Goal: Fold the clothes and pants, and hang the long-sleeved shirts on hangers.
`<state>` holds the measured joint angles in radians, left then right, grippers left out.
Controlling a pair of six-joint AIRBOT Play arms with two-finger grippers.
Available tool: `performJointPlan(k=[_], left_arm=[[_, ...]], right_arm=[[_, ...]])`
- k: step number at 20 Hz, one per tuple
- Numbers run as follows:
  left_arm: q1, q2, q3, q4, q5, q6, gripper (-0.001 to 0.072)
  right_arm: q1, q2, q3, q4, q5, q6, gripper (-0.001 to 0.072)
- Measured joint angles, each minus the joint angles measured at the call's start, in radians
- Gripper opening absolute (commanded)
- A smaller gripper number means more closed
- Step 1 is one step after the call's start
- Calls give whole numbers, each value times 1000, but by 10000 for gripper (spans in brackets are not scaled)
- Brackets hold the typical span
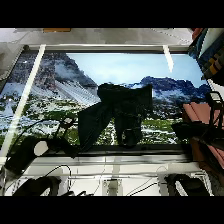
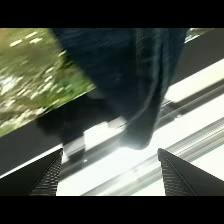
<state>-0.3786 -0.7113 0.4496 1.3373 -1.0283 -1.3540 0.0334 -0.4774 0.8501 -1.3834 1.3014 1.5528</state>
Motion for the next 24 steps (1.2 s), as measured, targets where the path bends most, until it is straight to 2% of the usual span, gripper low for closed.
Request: performJointPlan(k=[5,6,8,9,10,14,17,18,19,20,21,24], left_arm=[[-27,-108,-11,-72,63,64,689],[-29,-130,-12,-77,69,72,630],[-33,-176,-13,-82,90,76,282],[-34,-193,-13,-84,101,79,116],[-35,-207,-13,-86,117,80,17],[-36,-219,1,-88,157,85,17],[-36,-176,39,-89,169,87,17],[-36,-153,56,-89,172,87,17],[-36,-130,70,-89,174,87,17],[-36,-103,83,-89,175,87,17],[-36,-78,92,-90,177,87,17],[-36,-22,107,-90,179,86,17]], right_arm=[[0,-4,-2,2,-32,0,450],[0,-5,-2,2,-33,0,450],[0,-5,-2,2,-38,0,445],[0,-5,-2,2,-39,1,312],[0,-5,-2,2,-38,1,17],[0,-5,-21,-2,-14,2,15],[0,-5,-120,26,53,-4,15],[0,-5,-172,64,69,-16,20],[0,-4,-235,132,73,-34,150],[0,-4,-295,214,66,-52,416],[0,-4,-356,304,40,-66,523],[0,-6,-516,534,-118,-87,521]])
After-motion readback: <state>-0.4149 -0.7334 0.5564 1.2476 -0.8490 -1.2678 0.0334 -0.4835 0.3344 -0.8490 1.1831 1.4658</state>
